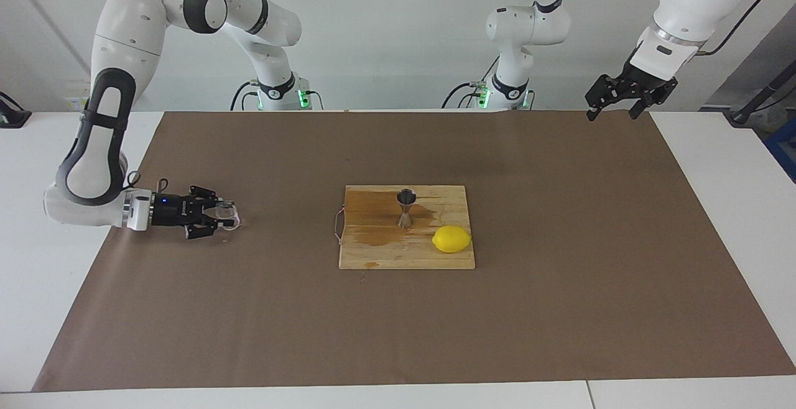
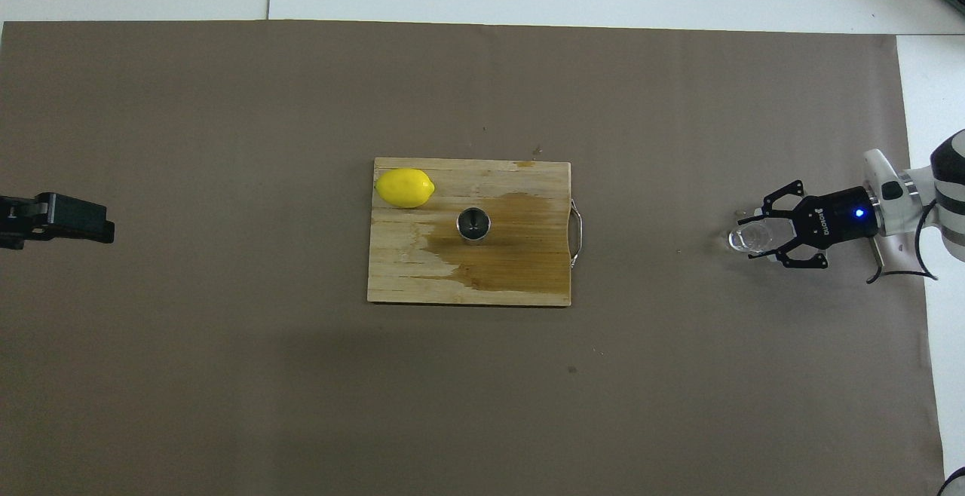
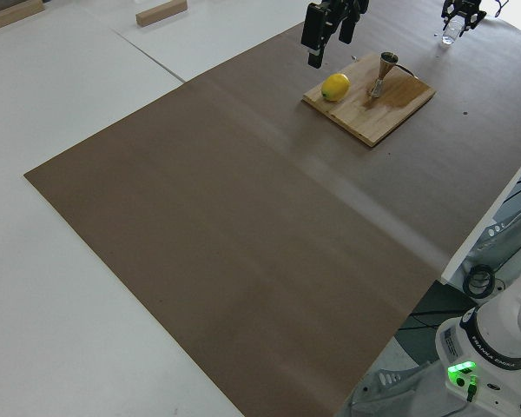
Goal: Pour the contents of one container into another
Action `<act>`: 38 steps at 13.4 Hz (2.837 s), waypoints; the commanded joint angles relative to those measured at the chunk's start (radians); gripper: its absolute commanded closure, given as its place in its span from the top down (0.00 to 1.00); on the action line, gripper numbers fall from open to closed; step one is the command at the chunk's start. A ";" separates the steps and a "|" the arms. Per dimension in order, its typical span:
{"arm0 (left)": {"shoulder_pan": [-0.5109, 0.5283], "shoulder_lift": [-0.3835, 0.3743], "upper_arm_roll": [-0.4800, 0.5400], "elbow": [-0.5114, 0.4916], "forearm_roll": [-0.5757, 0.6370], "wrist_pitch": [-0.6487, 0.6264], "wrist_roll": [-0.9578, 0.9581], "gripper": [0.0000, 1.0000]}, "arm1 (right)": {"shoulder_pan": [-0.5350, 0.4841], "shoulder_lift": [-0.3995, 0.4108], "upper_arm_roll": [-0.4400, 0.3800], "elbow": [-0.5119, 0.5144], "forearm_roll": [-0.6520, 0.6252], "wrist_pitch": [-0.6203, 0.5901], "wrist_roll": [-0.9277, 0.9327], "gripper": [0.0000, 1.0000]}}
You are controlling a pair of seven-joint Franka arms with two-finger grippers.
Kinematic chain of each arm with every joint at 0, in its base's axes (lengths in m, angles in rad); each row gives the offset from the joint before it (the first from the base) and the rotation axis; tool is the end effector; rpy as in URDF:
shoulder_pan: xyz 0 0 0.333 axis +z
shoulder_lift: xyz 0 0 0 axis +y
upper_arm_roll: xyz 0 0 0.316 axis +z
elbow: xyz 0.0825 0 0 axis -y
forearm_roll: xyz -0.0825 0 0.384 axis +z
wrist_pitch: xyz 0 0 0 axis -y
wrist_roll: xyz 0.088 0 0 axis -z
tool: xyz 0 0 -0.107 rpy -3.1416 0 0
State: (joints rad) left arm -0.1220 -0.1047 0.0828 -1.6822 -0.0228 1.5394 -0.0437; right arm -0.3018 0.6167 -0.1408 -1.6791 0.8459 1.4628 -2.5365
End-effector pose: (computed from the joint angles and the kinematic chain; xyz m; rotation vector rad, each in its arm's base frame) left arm 0.5171 -0.0205 0.6254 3.1112 0.0056 -0.0618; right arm 0.5794 -0.1698 0.2384 -1.3613 -1.7093 -0.8160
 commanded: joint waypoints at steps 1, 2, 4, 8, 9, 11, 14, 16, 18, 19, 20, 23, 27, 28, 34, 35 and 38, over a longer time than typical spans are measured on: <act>0.001 -0.026 0.000 -0.025 0.017 -0.001 0.004 1.00 | -0.016 0.012 0.009 0.002 0.033 -0.015 -0.027 0.70; -0.001 -0.026 0.000 -0.025 0.017 -0.001 0.002 1.00 | -0.017 0.012 0.009 0.002 0.032 -0.015 -0.025 0.86; 0.001 -0.026 0.000 -0.025 0.017 -0.001 0.002 1.00 | -0.016 0.005 0.009 0.004 0.032 -0.015 -0.018 1.00; 0.001 -0.024 0.000 -0.025 0.017 -0.001 0.004 1.00 | -0.014 -0.047 0.003 0.002 0.032 -0.048 0.063 1.00; 0.001 -0.024 0.000 -0.025 0.017 -0.001 0.004 1.00 | -0.011 -0.086 0.000 0.006 0.021 -0.050 0.123 1.00; 0.001 -0.026 0.000 -0.025 0.017 -0.001 0.002 1.00 | 0.010 -0.162 -0.003 0.018 0.009 -0.047 0.285 1.00; -0.001 -0.026 0.000 -0.024 0.017 -0.001 0.002 1.00 | 0.076 -0.219 -0.003 0.097 -0.086 -0.021 0.581 1.00; -0.001 -0.026 0.000 -0.024 0.017 -0.001 0.004 1.00 | 0.108 -0.248 -0.003 0.125 -0.164 0.016 0.788 1.00; -0.001 -0.026 0.000 -0.025 0.017 -0.001 0.002 1.00 | 0.147 -0.271 -0.005 0.128 -0.211 0.083 0.953 1.00; 0.001 -0.026 0.000 -0.025 0.017 -0.001 0.002 1.00 | 0.174 -0.279 -0.005 0.130 -0.259 0.105 1.066 1.00; -0.001 -0.024 0.000 -0.024 0.017 -0.001 0.004 1.00 | 0.197 -0.296 -0.003 0.131 -0.312 0.149 1.188 1.00; -0.001 -0.026 0.000 -0.025 0.017 -0.001 0.004 1.00 | 0.259 -0.333 -0.003 0.131 -0.462 0.256 1.538 1.00; -0.001 -0.024 0.000 -0.025 0.017 -0.001 0.004 1.00 | 0.312 -0.344 -0.005 0.167 -0.661 0.336 2.014 1.00; -0.001 -0.026 0.000 -0.024 0.017 -0.001 0.004 1.00 | 0.319 -0.360 -0.005 0.167 -0.729 0.370 2.115 1.00; 0.001 -0.024 0.000 -0.025 0.017 -0.001 0.002 1.00 | 0.342 -0.452 0.010 0.167 -0.826 0.297 2.530 1.00; 0.001 -0.026 0.000 -0.025 0.017 -0.001 0.004 1.00 | 0.342 -0.480 0.012 0.167 -0.826 0.266 2.538 1.00; 0.001 -0.024 0.000 -0.025 0.017 -0.001 0.004 1.00 | 0.339 -0.517 0.006 0.212 -0.847 0.194 2.553 1.00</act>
State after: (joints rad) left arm -0.1220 -0.1047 0.0828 -1.6822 -0.0228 1.5394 -0.0437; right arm 0.0427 0.1263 -0.1360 -1.4905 0.0307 1.6990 -0.0122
